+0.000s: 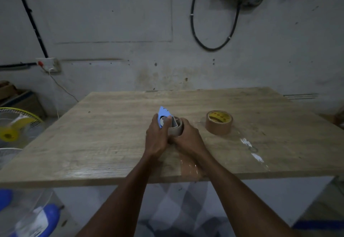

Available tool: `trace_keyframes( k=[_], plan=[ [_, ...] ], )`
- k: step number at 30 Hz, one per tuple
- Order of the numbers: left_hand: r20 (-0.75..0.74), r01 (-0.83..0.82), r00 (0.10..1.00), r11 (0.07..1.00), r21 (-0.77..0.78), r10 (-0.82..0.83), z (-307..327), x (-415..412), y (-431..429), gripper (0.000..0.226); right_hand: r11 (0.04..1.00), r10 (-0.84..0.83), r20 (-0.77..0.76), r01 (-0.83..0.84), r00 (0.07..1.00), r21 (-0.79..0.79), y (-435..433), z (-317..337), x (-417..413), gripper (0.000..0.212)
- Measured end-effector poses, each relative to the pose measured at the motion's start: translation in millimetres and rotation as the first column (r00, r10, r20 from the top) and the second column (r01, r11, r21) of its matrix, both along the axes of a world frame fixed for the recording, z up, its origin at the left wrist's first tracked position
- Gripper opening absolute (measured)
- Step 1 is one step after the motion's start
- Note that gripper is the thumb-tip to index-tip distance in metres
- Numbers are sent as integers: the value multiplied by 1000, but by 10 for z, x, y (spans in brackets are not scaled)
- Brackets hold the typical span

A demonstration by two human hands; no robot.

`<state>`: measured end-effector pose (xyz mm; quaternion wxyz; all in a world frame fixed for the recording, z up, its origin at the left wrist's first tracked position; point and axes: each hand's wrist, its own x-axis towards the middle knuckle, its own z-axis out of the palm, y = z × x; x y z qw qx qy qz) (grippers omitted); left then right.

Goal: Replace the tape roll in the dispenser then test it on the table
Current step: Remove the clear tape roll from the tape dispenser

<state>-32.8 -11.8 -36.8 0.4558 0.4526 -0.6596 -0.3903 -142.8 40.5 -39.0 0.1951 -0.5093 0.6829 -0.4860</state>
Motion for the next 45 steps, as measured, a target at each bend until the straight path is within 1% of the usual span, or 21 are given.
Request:
trace_keyframes(
  k=[1,4,7,11,13,15,17,18,20,22,23,25,27,29,32,34,35,38,40,43,45],
  plan=[
    [-1,3,1000,1000,-19,-3,-10,5,-10,34,1000,0,-13,0,1000,-7,-4,-13,-3,70],
    [-7,12,1000,999,-48,-12,-12,25,-10,37,1000,-10,-41,9,999,-14,-17,-29,-15,73],
    [-14,19,1000,998,-57,-19,-4,38,0,26,1000,-17,-67,16,998,-15,-27,-47,-17,72],
    [-9,29,1000,996,-80,-30,-16,42,4,22,999,-6,-56,4,998,-34,-34,-48,-32,71],
    [-13,44,999,995,-85,-46,-9,41,13,25,999,11,-34,-13,999,-45,-16,-37,-43,70],
    [-28,71,997,994,-87,-74,0,42,28,36,996,37,-17,-38,999,-76,17,-22,-40,70],
    [-56,75,995,994,-73,-79,-5,29,6,41,988,61,2,-60,998,-143,51,23,-30,67],
    [-90,74,993,995,-60,-79,-13,24,-18,40,980,71,13,-68,997,-186,65,44,-22,63],
    [-238,79,968,997,-11,-79,21,-14,-49,43,964,77,20,-69,997,-258,78,97,-12,60],
    [-394,100,918,991,90,-56,124,-65,-42,46,949,91,6,-84,996,-305,65,142,-17,65],
    [-473,136,880,976,169,-41,190,-93,-51,47,945,96,1,-91,995,-314,51,172,-30,69],
    [-627,287,779,901,324,-23,351,-138,-73,48,942,97,-3,-93,995,-323,5,250,-88,77],
    [-716,382,698,836,392,17,478,-186,-203,46,933,94,-47,-104,994,-345,-82,345,-176,81],
    [-728,402,685,816,416,33,590,-217,-300,52,923,120,-64,-136,991,-360,-157,405,-268,86],
    [-695,416,718,822,389,-35,586,-289,-437,65,909,212,25,-188,977,-372,-248,379,-327,89],
    [-668,427,742,811,401,-60,516,-343,-497,68,906,215,50,-181,975,-383,-310,287,-331,88],
    [-674,442,736,801,403,-66,461,-369,-522,69,907,210,64,-170,976,-385,-335,233,-329,86],
    [-685,466,727,771,435,-54,319,-441,-572,73,914,189,97,-139,977,-382,-396,110,-354,73],
    [-706,463,708,771,438,-23,235,-499,-613,74,920,168,99,-121,981,-372,-453,60,-386,61],
    [-661,412,751,790,454,-12,124,-582,-733,71,921,128,72,-92,989,-379,-520,41,-411,50],
    [-636,401,771,801,445,-32,97,-600,-762,69,920,107,36,-85,994,-381,-559,13,-420,46]
  ],
)
